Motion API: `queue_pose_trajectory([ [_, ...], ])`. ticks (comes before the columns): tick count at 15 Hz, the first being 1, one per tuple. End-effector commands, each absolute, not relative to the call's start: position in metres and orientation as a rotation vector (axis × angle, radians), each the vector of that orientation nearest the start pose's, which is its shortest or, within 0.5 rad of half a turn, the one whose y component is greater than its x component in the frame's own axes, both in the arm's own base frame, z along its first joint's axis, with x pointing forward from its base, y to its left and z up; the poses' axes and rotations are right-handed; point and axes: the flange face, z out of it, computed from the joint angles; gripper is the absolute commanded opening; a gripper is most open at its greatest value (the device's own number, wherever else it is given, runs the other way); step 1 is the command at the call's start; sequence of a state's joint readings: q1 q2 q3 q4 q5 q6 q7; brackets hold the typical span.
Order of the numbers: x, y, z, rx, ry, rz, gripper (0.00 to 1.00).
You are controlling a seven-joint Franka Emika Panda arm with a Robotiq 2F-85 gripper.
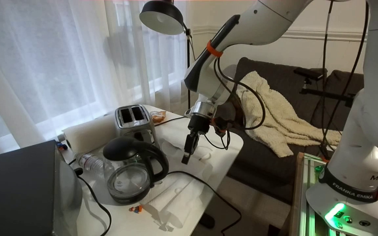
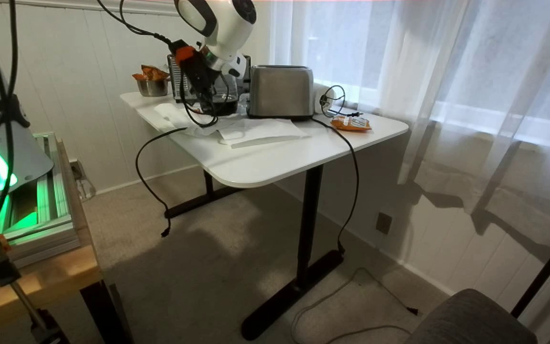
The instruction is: Turn the kettle to the right
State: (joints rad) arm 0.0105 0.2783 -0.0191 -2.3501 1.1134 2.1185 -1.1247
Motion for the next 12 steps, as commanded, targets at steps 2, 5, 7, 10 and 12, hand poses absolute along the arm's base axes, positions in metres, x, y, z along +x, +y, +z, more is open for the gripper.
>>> queue_pose_trajectory([
  [2, 0.500, 0.050, 0.159, -2.211, -0.263, -0.042, 0.00],
  [5, 0.496, 0.049, 0.159, -2.230, -0.277, -0.010, 0.00],
  [7, 0.497, 0.049, 0.152, -2.230, -0.275, 0.001, 0.01],
  [10, 0.498, 0.049, 0.154, -2.230, -0.277, -0.003, 0.01],
  [12, 0.498, 0.049, 0.154, -2.230, -0.277, -0.004, 0.00],
])
